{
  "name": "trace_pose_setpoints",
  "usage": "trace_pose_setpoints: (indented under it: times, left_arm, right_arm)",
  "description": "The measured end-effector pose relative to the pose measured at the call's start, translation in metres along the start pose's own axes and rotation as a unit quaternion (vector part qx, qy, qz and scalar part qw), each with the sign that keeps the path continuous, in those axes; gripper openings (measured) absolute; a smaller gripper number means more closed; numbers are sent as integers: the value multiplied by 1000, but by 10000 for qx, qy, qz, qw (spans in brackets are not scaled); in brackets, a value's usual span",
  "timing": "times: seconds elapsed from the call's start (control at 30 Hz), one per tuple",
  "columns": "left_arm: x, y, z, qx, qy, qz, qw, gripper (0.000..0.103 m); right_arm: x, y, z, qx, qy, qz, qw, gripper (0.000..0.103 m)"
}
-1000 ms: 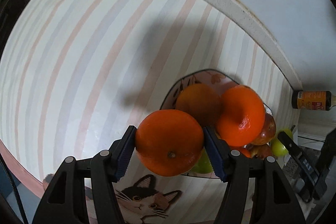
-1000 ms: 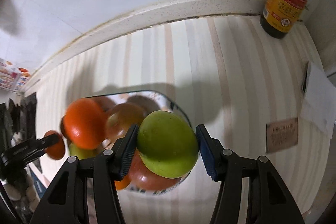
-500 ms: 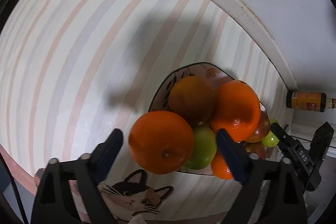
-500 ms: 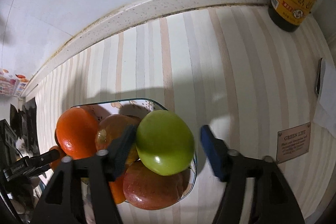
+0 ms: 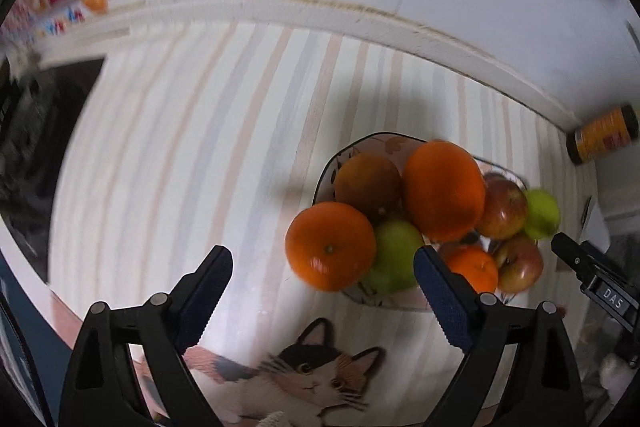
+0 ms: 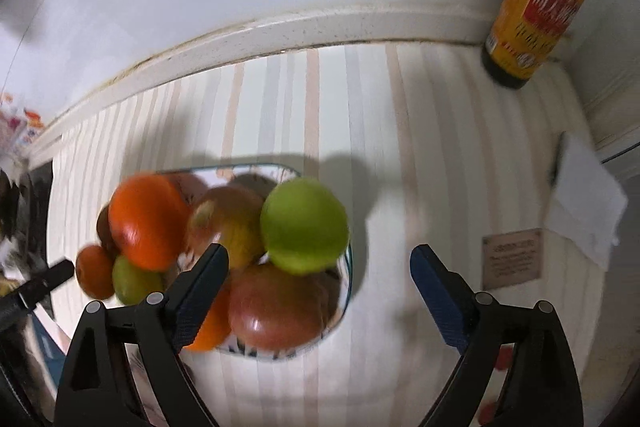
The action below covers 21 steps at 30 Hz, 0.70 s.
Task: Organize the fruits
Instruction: 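Lift both open tools away from the plate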
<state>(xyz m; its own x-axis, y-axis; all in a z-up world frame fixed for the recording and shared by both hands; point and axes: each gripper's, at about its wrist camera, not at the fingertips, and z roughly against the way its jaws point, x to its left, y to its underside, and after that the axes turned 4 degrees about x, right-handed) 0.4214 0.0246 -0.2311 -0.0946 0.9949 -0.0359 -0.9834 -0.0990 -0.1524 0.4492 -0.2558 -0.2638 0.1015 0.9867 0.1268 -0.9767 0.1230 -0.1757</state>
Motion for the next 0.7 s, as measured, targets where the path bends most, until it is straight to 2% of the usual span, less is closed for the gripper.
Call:
trace_pose_setpoints:
  times: [0.3,0.47,0.7]
  left_arm:
    - [-12,59,58,-665,48,-493,9966,93]
    - [-12,97,108,-1238,32,-762,9894,93]
    - [2,143,161,-1720,156,-893,9809,93]
  right_arm:
    - [34,79,68,-564,227,233,9979,96]
    - [47,128,117,-986,269,175,9946,96]
    - [62,189,186,-1555,364,58,9872,96]
